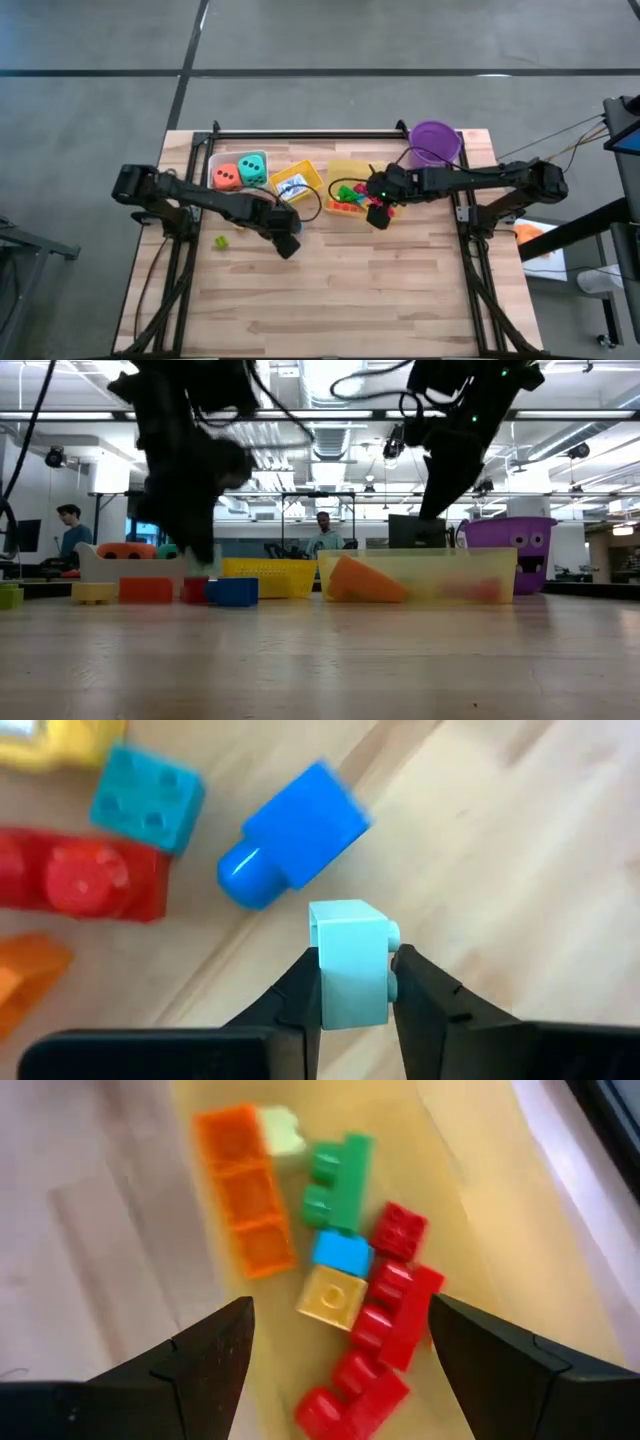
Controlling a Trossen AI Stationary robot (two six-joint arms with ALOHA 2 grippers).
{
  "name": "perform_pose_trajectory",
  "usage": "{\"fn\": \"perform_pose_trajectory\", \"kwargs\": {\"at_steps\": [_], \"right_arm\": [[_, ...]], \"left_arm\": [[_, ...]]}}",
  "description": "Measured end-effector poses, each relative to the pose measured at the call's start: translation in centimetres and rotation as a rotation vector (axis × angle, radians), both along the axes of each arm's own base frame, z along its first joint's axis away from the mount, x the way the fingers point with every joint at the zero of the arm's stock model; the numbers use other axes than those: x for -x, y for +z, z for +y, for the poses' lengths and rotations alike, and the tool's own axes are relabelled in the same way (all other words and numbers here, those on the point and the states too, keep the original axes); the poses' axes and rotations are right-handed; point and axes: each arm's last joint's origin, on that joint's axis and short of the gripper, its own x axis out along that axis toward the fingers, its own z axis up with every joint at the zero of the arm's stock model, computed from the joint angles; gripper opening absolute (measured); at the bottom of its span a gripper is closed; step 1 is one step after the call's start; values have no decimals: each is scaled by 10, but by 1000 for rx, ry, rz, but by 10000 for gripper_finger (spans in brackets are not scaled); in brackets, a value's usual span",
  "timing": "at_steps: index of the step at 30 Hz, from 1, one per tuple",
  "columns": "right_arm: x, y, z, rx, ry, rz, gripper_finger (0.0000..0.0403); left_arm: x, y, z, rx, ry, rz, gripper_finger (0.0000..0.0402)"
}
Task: Pick & Place Toys
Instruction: Put the light blue game piece into the yellow bin
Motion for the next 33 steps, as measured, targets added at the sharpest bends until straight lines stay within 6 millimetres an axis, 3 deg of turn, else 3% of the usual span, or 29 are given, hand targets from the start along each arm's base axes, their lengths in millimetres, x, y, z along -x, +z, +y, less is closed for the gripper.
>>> {"fn": "perform_pose_trajectory", "kwargs": {"at_steps": [7,13,18,23,33], "right_arm": [[-13,17,46,106,321,-171,296],[-20,38,96,407,515,-361,296],[-21,52,126,717,549,-432,296],[-27,65,138,940,487,-477,296],[-32,76,142,1036,503,-541,296]], "left_arm": [[4,65,0,-21,-92,-426,81],[8,110,1,-93,-183,-752,81],[0,126,1,-134,-211,-935,81],[-13,134,5,-119,-269,-1109,81],[-20,138,5,-71,-373,-1211,81]]}}
